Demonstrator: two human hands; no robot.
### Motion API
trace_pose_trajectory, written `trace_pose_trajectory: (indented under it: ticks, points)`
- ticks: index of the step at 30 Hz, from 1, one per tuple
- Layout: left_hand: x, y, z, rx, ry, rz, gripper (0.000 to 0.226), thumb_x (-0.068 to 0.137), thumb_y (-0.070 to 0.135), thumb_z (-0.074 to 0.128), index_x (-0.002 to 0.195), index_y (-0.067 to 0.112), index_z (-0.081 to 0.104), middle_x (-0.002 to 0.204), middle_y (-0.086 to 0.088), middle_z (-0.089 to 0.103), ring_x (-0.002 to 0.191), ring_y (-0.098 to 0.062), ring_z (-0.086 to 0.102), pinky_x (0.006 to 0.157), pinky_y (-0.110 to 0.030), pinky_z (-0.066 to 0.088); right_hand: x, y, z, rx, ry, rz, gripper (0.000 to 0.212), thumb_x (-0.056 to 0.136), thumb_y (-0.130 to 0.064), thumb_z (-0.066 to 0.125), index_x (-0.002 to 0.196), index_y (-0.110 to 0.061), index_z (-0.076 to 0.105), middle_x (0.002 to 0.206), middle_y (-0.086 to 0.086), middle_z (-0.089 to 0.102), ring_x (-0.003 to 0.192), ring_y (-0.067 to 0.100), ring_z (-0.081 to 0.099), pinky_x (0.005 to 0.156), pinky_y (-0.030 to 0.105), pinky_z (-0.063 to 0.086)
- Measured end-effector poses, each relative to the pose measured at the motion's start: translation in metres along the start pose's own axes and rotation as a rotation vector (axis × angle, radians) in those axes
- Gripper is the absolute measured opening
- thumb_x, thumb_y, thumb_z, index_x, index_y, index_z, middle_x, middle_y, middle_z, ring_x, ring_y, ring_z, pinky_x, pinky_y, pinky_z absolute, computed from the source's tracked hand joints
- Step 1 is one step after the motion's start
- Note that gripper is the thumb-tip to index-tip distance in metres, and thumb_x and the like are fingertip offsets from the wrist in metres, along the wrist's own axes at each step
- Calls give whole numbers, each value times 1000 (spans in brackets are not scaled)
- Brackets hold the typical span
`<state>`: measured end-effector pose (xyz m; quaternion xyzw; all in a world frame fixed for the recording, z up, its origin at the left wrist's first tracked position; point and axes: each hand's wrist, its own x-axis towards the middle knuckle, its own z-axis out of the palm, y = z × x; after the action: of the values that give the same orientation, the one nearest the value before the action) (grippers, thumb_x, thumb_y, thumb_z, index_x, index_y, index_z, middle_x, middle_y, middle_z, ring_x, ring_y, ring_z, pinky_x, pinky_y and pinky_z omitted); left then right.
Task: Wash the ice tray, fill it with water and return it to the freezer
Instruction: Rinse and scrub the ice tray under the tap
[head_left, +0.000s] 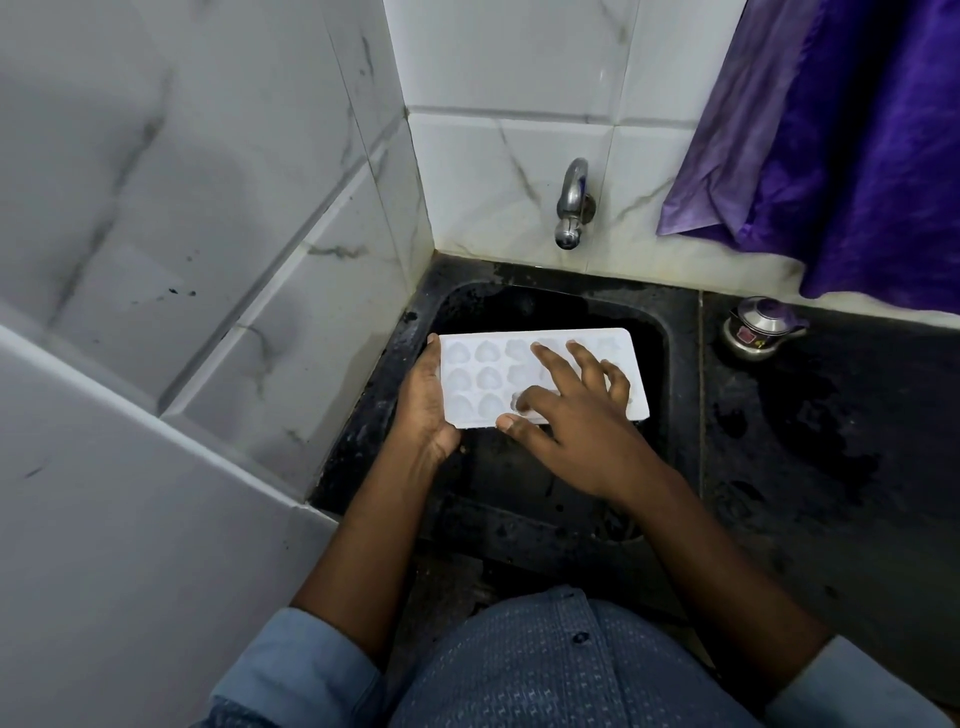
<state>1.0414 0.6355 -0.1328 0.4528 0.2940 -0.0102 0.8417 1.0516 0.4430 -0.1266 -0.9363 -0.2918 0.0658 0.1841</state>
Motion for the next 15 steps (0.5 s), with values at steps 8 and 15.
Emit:
trace_pose_trajectory:
  ticks: [8, 15]
  points:
    - [5, -2, 0, -10, 19, -4, 63, 109, 59, 38, 122, 8, 72, 119, -20, 77, 95, -37, 78, 86, -49, 61, 1, -1, 0, -17, 7, -5, 70, 91, -80, 18, 127, -39, 63, 174, -4, 9, 159, 25, -10, 124, 56, -7]
    - [11, -8, 1, -65, -2, -31, 66, 107, 61, 40, 131, 6, 69, 124, -21, 75, 103, -38, 76, 91, -52, 60, 4, -9, 1, -45, -6, -89, 61, 95, -78, 24, 135, -41, 52, 174, -1, 1, 159, 28, -12, 122, 57, -1]
